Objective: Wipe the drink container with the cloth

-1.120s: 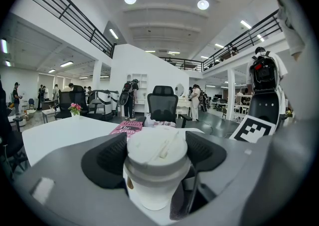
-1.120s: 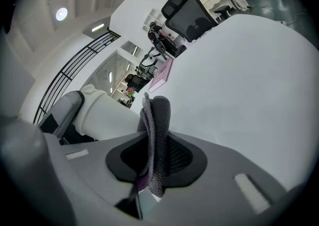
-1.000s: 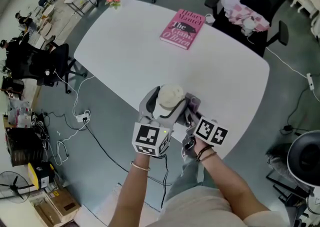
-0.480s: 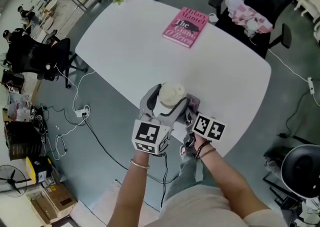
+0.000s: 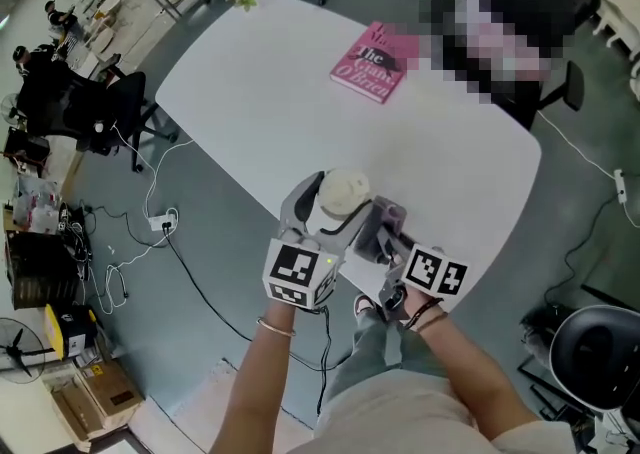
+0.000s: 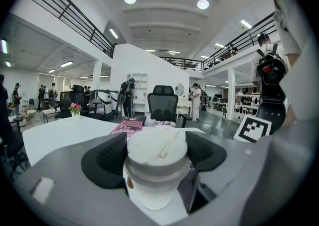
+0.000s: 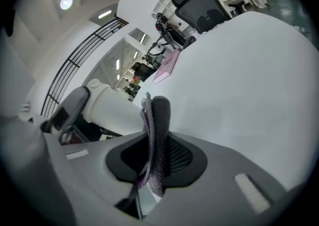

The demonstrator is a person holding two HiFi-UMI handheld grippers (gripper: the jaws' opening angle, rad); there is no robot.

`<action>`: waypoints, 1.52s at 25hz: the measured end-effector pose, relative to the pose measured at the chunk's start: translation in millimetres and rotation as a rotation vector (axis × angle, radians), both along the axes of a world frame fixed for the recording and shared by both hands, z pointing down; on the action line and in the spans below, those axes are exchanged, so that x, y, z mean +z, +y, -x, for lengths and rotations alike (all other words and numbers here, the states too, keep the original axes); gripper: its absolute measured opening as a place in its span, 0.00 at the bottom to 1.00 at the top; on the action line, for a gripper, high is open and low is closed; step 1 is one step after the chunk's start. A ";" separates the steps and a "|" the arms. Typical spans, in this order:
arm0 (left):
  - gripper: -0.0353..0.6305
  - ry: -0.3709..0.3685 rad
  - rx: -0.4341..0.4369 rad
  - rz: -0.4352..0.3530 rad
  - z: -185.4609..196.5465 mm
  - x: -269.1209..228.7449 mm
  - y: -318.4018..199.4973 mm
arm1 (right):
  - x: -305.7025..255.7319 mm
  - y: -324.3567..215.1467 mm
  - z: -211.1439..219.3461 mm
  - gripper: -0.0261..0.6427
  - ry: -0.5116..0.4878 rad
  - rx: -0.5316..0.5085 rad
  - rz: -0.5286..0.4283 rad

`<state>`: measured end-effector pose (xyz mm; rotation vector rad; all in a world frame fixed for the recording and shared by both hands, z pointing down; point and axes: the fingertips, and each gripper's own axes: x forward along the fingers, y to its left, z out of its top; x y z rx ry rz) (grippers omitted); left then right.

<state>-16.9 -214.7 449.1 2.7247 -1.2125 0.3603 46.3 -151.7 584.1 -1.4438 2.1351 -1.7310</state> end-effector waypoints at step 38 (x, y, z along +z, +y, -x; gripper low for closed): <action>0.61 -0.055 0.013 0.048 0.5 1.0 0.3 | -67.9 22.6 91.3 0.14 -0.198 -0.443 -0.427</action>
